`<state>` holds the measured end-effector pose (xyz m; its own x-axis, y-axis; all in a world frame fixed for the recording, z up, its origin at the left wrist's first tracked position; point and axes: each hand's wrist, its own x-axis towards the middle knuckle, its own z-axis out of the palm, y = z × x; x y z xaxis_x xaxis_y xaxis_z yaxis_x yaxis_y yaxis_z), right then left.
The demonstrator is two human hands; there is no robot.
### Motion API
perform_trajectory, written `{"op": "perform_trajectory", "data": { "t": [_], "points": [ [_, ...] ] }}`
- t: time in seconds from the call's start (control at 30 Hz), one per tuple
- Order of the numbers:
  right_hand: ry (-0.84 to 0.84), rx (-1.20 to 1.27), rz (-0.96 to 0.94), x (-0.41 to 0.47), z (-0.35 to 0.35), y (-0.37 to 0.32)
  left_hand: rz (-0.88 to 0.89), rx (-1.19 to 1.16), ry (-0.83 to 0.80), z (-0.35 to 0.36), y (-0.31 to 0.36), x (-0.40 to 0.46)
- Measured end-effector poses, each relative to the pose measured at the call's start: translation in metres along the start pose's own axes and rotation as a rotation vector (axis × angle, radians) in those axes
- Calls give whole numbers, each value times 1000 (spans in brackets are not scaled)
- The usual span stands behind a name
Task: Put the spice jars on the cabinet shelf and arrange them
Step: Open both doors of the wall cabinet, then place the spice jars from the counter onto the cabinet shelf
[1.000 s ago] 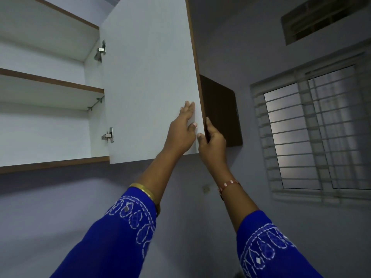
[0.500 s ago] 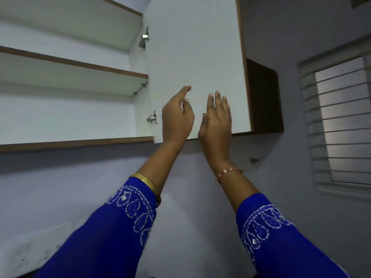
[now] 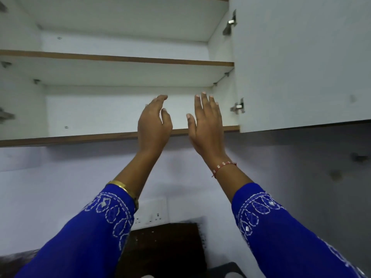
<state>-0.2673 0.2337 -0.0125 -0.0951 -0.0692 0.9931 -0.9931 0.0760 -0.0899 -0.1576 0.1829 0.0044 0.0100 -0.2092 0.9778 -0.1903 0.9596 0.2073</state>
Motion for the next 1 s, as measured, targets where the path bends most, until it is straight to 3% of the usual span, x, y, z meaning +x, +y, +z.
{"op": "perform_trajectory", "data": {
  "t": [0.2,0.43,0.8,1.0],
  "points": [
    [-9,-14,-56,15,49,-55,-5,203,42,-67,-68,16],
    [-44,3,-67,1,84,-96,-15,253,40,-113,-115,5],
    [-189,30,-28,-96,99,-117,-16,370,-99,-151,-144,-72],
    [-341,112,37,-158,95,-122,-135,429,-153,-157,-138,-137]
  ]
}}
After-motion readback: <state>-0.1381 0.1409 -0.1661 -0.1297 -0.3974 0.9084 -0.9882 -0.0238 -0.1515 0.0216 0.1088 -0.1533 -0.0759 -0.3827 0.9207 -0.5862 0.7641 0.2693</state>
